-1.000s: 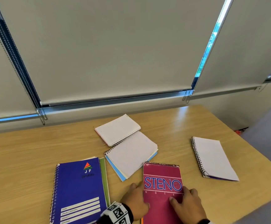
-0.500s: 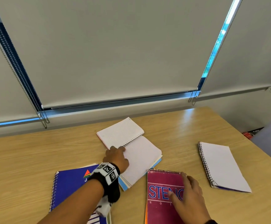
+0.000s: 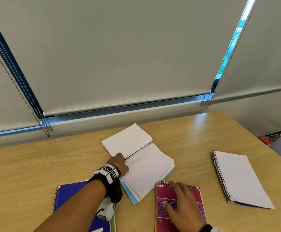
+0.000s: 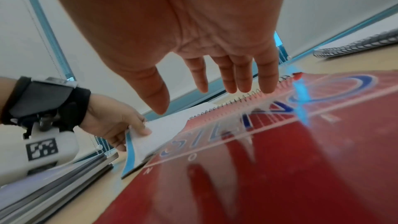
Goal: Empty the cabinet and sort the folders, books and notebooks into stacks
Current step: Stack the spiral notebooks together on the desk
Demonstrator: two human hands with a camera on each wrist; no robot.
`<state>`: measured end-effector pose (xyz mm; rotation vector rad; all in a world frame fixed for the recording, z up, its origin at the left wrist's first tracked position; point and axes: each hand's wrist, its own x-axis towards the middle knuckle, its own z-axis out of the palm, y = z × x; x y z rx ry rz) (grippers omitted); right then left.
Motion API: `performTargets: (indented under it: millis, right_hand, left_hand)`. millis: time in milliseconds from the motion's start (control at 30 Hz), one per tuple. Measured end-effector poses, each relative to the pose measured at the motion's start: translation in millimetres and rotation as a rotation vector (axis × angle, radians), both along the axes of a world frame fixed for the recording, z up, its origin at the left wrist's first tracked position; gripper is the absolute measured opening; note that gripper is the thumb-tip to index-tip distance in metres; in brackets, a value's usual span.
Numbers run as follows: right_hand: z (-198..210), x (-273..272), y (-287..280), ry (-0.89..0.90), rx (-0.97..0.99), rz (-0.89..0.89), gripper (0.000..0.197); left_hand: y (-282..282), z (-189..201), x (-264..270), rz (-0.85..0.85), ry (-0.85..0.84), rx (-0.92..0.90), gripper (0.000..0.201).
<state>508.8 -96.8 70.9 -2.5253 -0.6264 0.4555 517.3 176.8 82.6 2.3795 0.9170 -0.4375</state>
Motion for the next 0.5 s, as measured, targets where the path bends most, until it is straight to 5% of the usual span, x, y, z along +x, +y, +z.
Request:
performTargets:
  millis: [200, 500]
  right_hand:
    - [24, 12, 33, -0.096, 0.070, 0.140, 0.077]
    - [59, 5, 71, -0.098, 0.408, 0.247, 0.094]
  left_hand:
    - [-8, 49, -13, 0.072, -0.436, -0.442, 0.011]
    - [-37, 97, -63, 0.058, -0.697, -0.912, 0.028]
